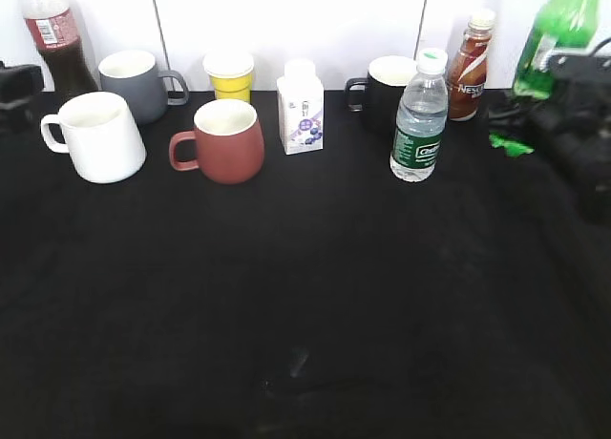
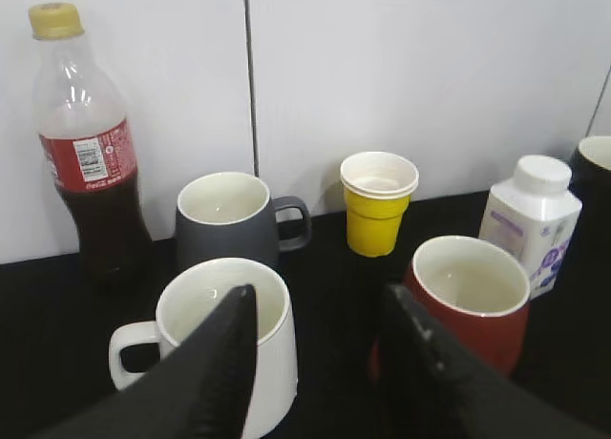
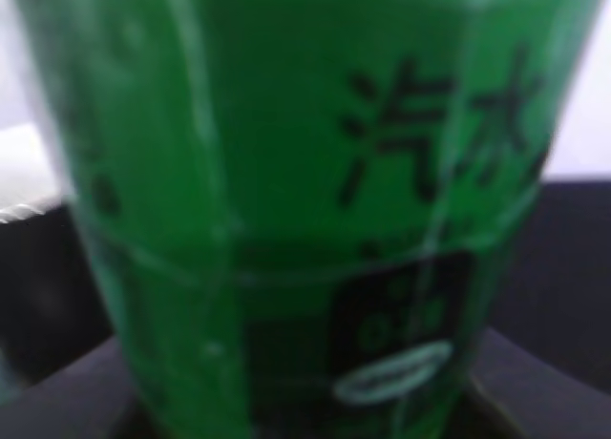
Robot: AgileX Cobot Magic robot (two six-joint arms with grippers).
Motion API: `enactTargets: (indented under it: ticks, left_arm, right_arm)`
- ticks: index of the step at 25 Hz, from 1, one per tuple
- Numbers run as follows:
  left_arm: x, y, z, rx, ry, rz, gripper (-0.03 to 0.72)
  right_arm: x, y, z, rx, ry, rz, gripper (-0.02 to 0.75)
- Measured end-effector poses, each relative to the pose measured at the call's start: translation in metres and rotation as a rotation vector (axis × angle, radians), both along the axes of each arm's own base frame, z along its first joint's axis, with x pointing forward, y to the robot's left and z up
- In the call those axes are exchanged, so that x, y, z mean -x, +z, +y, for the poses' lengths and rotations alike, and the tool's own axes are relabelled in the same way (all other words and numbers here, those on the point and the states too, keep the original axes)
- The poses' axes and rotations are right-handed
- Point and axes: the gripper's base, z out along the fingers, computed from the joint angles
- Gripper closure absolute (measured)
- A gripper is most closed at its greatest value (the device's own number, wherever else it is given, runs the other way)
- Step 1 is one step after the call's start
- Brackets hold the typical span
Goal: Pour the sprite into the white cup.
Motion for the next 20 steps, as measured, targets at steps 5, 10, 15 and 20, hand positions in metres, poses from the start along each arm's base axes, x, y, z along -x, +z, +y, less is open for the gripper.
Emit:
enactTargets:
  ticks: [5,10,15,20]
  left_arm:
    - [0.0,0.0,0.0,0.025,0.006,0.009,0.355]
    - [0.0,0.0,0.0,0.026,0.004,0.008,0.355]
    - [0.001,-0.003,0.0,0.003,0.002,0.04,0.355]
    - [0.001,-0.008,0.002,-0.024,0.022,0.111,0.355]
  right_arm:
    - [-0.019,-0.037,-0.001,0.035,-0.03,0.042,0.354]
    - [-0.029,-0.045,0.0,0.056,-0.027,0.035,0.224]
    - [-0.022,-0.035,-0.001,0.06,-0.023,0.063,0.127]
    - [0.031,-0.01,-0.005,0.06,-0.006,0.223,0.132]
